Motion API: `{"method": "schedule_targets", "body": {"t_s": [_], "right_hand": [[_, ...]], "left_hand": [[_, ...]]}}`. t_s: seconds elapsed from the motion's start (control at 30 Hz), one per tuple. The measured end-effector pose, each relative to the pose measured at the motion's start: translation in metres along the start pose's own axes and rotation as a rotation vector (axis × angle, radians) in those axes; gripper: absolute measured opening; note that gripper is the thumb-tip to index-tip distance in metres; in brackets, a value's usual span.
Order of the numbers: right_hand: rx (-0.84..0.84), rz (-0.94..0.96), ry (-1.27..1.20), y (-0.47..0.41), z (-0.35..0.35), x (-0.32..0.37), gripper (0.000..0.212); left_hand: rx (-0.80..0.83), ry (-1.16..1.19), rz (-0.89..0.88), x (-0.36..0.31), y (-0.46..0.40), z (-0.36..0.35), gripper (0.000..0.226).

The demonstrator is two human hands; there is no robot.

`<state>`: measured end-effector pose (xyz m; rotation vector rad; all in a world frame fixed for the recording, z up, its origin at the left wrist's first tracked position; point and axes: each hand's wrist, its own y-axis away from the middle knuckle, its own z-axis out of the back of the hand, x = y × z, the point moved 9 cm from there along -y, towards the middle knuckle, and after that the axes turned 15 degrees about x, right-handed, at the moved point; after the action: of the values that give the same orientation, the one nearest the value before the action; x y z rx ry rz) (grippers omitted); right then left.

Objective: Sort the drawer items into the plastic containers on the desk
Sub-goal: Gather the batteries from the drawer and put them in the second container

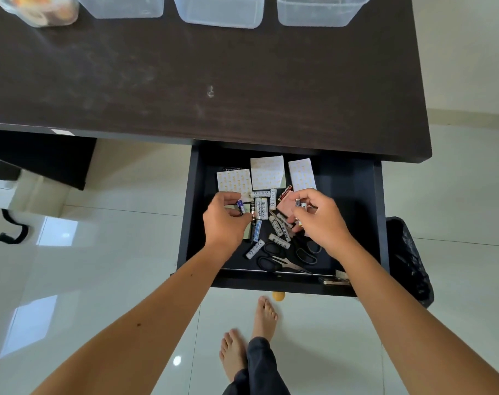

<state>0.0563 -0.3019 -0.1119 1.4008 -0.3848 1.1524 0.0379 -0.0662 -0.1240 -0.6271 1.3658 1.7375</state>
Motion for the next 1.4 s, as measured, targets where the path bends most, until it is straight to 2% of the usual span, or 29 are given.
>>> {"method": "schedule_targets", "body": {"t_s": [0.13, 0.37, 0.47, 0.67, 0.77, 0.97, 1.1, 1.2, 1.27, 1.4], "right_hand": [[0.04, 0.025, 0.031, -0.008, -0.006, 0.005, 0.005], [0.049, 0.155, 0.362, -0.032, -0.027, 0.026, 0.024], [0.046, 0.14, 0.462, -0.04, -0.036, 0.033, 0.029], [0.007, 0.131, 0.581, -0.048, -0.037, 0.038, 0.012], [0.012, 0.123, 0.544, -0.048, -0.036, 0.039, 0.012], [0.138, 0.127, 0.228, -0.037, -0.037, 0.042, 0.015], [0.149, 0.104, 0.199, -0.035, -0.035, 0.037, 0.019], [0.109, 0.122, 0.245, -0.032, -0.029, 0.033, 0.019], [0.115, 0.119, 0.363, -0.032, -0.028, 0.029, 0.028], [0.19, 0.077, 0.642, -0.037, -0.039, 0.018, 0.061]], "left_hand": [[0.036, 0.153, 0.011, 0.008, -0.001, 0.004, 0.052], [0.112, 0.378, 0.029, 0.011, -0.007, 0.004, 0.033], [0.162, 0.469, 0.046, 0.014, -0.009, 0.002, 0.027], [0.175, 0.5, 0.021, 0.012, -0.01, -0.001, 0.023], [0.167, 0.499, 0.019, 0.011, -0.011, -0.004, 0.028], [0.271, 0.515, -0.048, -0.003, -0.012, -0.015, 0.026], [0.306, 0.516, -0.044, -0.002, -0.013, -0.019, 0.018], [0.284, 0.561, -0.017, 0.002, -0.015, -0.017, 0.022], [0.246, 0.605, -0.02, 0.004, -0.017, -0.012, 0.022], [0.206, 0.673, -0.026, 0.007, -0.018, -0.004, 0.017]]}}
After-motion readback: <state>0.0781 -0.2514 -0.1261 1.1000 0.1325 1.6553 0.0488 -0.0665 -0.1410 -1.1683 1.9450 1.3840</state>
